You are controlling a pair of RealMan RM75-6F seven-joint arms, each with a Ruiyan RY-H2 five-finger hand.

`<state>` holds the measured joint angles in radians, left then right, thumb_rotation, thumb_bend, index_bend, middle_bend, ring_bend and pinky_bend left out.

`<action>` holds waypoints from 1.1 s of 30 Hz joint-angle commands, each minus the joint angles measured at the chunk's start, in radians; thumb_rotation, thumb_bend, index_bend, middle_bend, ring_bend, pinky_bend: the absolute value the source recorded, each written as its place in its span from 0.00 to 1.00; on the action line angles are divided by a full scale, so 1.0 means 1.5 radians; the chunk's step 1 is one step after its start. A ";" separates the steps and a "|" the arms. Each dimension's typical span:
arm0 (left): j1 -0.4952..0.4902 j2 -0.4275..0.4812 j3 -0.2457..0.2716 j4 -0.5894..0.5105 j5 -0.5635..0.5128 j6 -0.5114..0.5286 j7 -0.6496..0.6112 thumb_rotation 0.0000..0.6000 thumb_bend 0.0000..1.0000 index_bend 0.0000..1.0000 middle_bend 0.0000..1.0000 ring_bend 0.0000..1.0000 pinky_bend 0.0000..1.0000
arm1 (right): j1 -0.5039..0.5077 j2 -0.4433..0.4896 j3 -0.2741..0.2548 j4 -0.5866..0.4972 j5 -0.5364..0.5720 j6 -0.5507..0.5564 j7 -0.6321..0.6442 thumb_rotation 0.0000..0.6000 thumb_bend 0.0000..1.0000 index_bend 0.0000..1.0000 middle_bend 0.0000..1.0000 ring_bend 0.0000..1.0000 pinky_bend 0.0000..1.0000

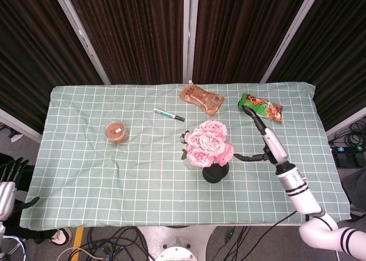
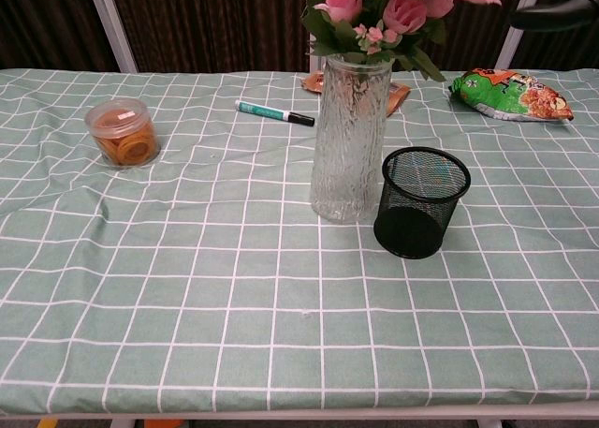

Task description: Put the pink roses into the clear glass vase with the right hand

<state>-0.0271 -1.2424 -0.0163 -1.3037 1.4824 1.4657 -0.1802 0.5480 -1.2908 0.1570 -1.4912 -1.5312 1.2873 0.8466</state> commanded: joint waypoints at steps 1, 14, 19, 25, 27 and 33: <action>-0.002 -0.001 0.000 -0.002 0.002 -0.002 0.004 1.00 0.01 0.08 0.00 0.00 0.06 | -0.028 0.016 -0.021 0.017 -0.001 0.016 -0.001 1.00 0.00 0.00 0.00 0.00 0.00; -0.002 0.006 -0.001 -0.028 0.006 0.010 0.022 1.00 0.01 0.07 0.00 0.00 0.06 | -0.169 -0.008 -0.121 0.171 -0.021 0.097 -0.403 1.00 0.28 0.00 0.00 0.00 0.00; -0.004 0.003 -0.003 -0.027 0.013 0.017 0.020 1.00 0.01 0.07 0.00 0.00 0.06 | -0.225 -0.010 -0.140 0.166 0.004 0.116 -0.488 1.00 0.22 0.00 0.00 0.00 0.00; -0.007 0.000 -0.001 -0.026 0.019 0.018 0.022 1.00 0.01 0.07 0.00 0.00 0.06 | -0.283 -0.032 -0.144 0.189 0.024 0.154 -0.518 1.00 0.11 0.00 0.00 0.00 0.00; -0.005 -0.002 0.001 -0.026 0.022 0.021 0.022 1.00 0.01 0.08 0.00 0.00 0.06 | -0.296 -0.036 -0.141 0.197 0.031 0.160 -0.526 1.00 0.10 0.00 0.00 0.00 0.00; -0.004 -0.005 0.003 -0.035 0.030 0.032 0.028 1.00 0.01 0.07 0.00 0.00 0.06 | -0.315 -0.036 -0.128 0.203 0.038 0.170 -0.528 1.00 0.10 0.00 0.00 0.00 0.00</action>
